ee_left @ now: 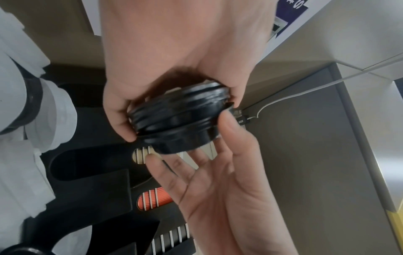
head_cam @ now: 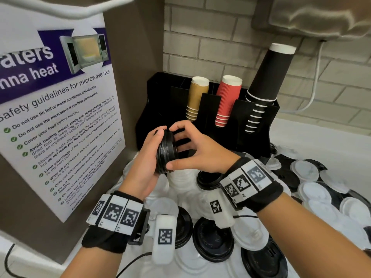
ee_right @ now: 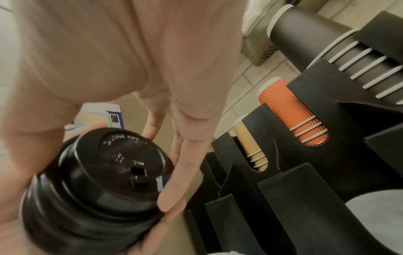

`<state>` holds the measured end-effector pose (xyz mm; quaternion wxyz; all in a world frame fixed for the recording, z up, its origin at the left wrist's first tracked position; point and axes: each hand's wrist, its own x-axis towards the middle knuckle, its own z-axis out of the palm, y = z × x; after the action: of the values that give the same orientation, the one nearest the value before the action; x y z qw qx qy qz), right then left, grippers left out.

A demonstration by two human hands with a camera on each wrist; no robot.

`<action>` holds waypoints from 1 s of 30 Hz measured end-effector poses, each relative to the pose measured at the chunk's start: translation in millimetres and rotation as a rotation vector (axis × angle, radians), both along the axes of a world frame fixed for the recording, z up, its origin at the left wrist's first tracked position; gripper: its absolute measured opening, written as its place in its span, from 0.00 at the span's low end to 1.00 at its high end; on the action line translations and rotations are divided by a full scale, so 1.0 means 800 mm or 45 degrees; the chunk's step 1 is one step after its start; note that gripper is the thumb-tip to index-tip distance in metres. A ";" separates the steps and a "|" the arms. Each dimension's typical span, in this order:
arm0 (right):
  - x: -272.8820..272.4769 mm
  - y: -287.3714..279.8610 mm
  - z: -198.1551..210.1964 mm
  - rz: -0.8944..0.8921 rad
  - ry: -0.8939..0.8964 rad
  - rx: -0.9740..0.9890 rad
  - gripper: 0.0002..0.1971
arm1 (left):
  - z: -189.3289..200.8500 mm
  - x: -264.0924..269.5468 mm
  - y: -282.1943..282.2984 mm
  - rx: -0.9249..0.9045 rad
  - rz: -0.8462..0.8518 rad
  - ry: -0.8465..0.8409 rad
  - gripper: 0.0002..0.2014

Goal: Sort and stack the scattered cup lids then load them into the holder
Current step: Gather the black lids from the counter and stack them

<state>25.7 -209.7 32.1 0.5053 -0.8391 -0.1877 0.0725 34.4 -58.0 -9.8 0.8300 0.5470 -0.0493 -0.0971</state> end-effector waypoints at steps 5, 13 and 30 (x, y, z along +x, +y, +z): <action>-0.002 0.006 -0.002 0.010 -0.029 0.035 0.35 | -0.001 -0.001 0.000 -0.001 -0.032 -0.009 0.21; -0.001 0.010 -0.005 0.007 -0.097 0.012 0.36 | -0.006 -0.003 -0.001 -0.012 -0.013 -0.048 0.27; -0.027 0.070 -0.083 0.449 0.069 -1.143 0.39 | 0.017 0.016 0.041 -0.014 0.216 -0.201 0.10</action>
<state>3.9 -153.5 -34.6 0.0780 -0.9276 -0.2638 0.2528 46.8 -25.1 3.5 0.8317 0.5507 -0.0685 0.0171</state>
